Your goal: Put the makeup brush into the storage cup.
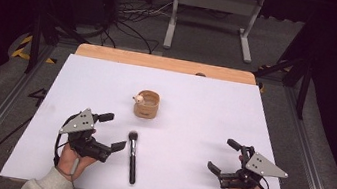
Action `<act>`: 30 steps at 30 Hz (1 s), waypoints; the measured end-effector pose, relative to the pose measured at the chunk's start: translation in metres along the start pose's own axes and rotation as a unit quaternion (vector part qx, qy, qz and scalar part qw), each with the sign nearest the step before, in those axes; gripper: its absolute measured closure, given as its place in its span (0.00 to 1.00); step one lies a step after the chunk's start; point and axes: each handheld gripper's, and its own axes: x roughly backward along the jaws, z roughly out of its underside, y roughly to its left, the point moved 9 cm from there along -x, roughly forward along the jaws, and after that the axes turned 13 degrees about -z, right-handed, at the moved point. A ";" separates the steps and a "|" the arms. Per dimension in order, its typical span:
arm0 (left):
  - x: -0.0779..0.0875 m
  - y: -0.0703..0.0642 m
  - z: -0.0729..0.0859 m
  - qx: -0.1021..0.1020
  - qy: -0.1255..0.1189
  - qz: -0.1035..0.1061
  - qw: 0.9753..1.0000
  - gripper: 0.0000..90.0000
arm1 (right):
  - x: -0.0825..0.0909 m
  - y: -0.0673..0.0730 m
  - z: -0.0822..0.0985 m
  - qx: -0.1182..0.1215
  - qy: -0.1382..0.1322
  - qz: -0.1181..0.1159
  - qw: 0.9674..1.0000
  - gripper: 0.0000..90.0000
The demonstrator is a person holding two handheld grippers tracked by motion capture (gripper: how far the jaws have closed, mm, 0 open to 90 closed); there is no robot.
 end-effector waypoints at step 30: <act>-0.022 -0.019 -0.015 -0.023 0.208 -0.042 0.977 0.00 | 0.000 0.000 0.001 -0.006 0.000 -0.004 1.000 0.00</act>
